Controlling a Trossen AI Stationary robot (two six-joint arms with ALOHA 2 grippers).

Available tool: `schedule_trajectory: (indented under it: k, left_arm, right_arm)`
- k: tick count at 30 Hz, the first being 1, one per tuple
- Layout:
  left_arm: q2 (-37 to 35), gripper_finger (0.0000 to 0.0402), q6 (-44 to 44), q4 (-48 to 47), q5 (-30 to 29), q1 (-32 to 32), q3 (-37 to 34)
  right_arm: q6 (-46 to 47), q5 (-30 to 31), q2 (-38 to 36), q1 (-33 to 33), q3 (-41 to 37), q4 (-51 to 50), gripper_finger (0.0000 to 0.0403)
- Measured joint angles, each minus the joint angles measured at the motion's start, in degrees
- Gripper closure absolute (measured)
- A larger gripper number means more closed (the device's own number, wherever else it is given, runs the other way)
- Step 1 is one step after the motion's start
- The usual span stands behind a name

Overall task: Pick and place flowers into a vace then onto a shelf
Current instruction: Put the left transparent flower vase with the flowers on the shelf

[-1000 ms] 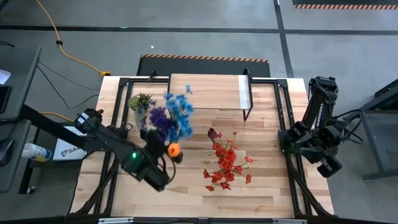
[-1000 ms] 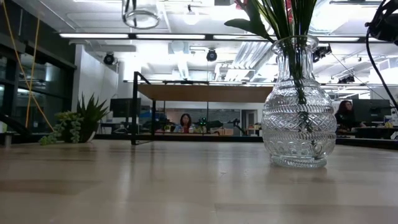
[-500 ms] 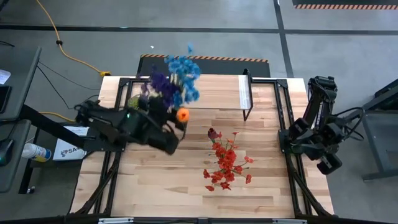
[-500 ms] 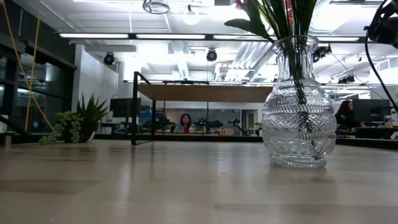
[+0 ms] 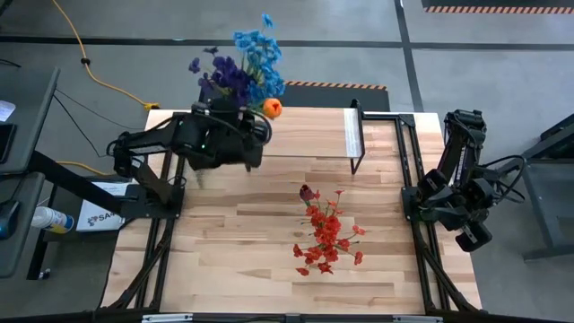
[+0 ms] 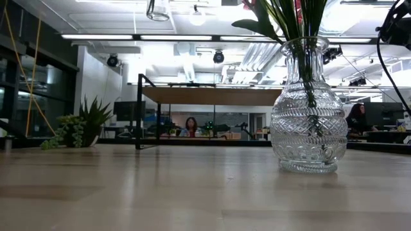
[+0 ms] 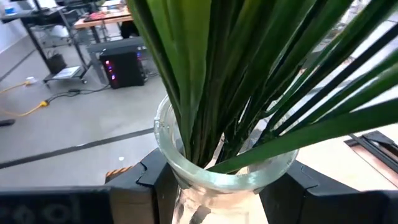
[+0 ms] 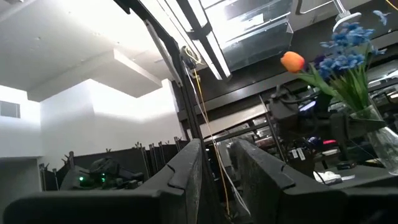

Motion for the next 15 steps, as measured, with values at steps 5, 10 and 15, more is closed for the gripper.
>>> schedule_trajectory:
  k: [5, 10, 15]
  left_arm:
    - [0.0, 0.0193, 1.7, 3.1, 0.8, 3.4, 0.0]
    - [0.0, 0.0193, 7.1, 10.6, 1.8, 6.8, 0.0]
    - [0.2, 0.0193, 15.3, 19.3, 7.3, 11.2, 0.0]
  right_arm:
    - [-0.1, 0.0, 0.0, 0.0, 0.0, 0.0, 0.0309]
    - [-0.1, 0.0, 0.0, 0.0, 0.0, 0.0, 0.0309]
    - [-0.1, 0.0, 0.0, 0.0, 0.0, 0.0, 0.0308]
